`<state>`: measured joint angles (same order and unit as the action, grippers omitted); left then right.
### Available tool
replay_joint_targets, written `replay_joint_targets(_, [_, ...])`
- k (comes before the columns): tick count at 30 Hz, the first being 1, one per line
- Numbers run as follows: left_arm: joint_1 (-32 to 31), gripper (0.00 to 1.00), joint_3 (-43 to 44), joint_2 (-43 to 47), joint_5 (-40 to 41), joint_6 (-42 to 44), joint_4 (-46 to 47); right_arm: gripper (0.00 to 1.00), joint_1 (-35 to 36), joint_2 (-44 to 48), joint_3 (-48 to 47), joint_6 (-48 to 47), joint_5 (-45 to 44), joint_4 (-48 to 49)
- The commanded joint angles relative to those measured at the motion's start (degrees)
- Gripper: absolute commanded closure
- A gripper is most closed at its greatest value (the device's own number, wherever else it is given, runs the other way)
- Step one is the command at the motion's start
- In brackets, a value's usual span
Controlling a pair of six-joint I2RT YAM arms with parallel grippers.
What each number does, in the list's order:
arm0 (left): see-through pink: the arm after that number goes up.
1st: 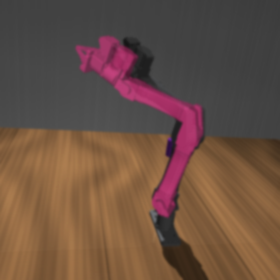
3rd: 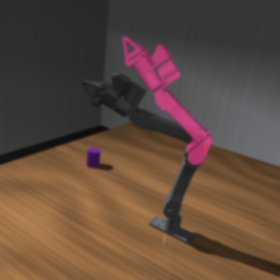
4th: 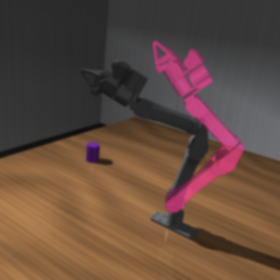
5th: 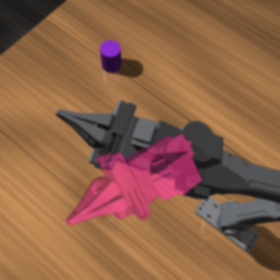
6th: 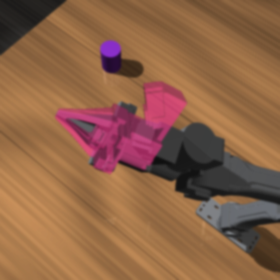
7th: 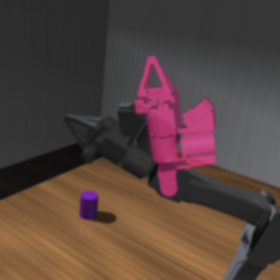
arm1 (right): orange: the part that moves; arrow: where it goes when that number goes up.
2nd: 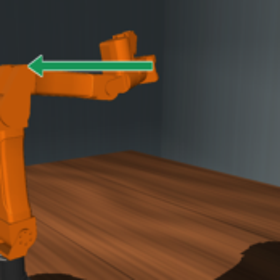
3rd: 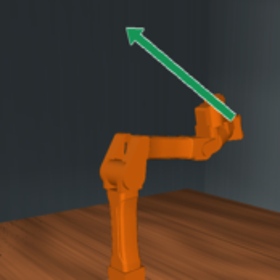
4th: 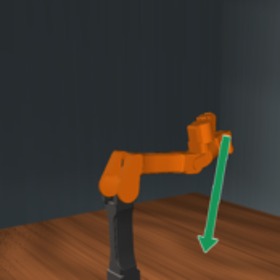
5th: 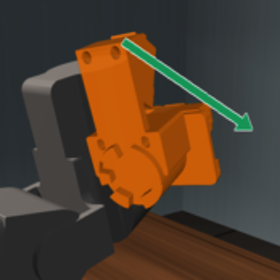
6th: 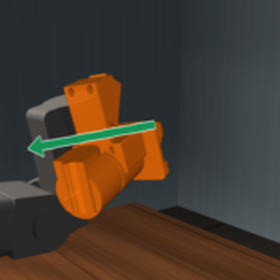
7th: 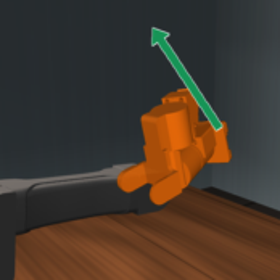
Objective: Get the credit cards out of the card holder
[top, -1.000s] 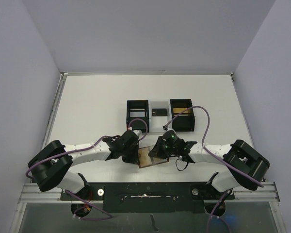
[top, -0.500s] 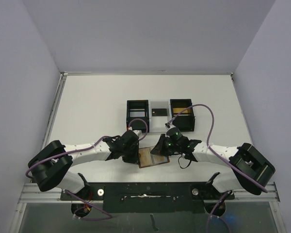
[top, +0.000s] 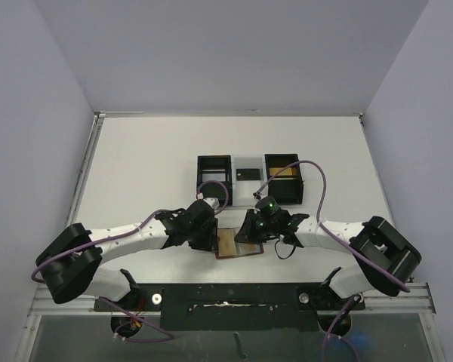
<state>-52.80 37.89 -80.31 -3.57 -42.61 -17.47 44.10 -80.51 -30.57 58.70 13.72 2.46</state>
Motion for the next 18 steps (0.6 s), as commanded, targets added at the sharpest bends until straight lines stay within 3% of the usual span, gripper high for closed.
replay_joint_targets(1, [0.0, 0.67, 5.9, 6.0, 3.3, 1.2, -3.0, 0.88, 1.7, -1.4, -4.2, -0.3, -3.9, -2.8])
replay_joint_targets(8, [0.6, 0.60, 7.2, 6.7, -1.6, 0.5, 1.9, 0.82, 2.7, -1.3, -5.5, -0.3, -6.1, -5.7])
replay_joint_targets(18, [0.4, 0.66, 5.7, -0.1, -3.2, -1.0, 2.9, 0.77, 3.0, -1.3, -5.0, 0.3, -6.5, -6.3])
